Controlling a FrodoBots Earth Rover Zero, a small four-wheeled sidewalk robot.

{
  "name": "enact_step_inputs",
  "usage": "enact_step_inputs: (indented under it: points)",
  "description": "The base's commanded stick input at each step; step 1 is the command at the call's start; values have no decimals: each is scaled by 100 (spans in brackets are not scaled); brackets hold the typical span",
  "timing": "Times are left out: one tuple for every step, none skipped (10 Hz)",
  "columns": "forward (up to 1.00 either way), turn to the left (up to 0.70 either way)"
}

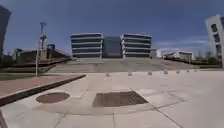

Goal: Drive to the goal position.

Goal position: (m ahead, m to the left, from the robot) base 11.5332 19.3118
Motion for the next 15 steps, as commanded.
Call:
enact_step_inputs:
  points:
    - [70, -5]
    - [70, -5]
    - [70, -5]
    - [70, -6]
    - [70, -6]
    - [70, -7]
    - [70, -7]
    - [70, -8]
    - [70, -9]
    - [70, -10]
    - [70, -11]
    - [70, -12]
    - [70, -7]
    - [70, -5]
    - [70, -5]
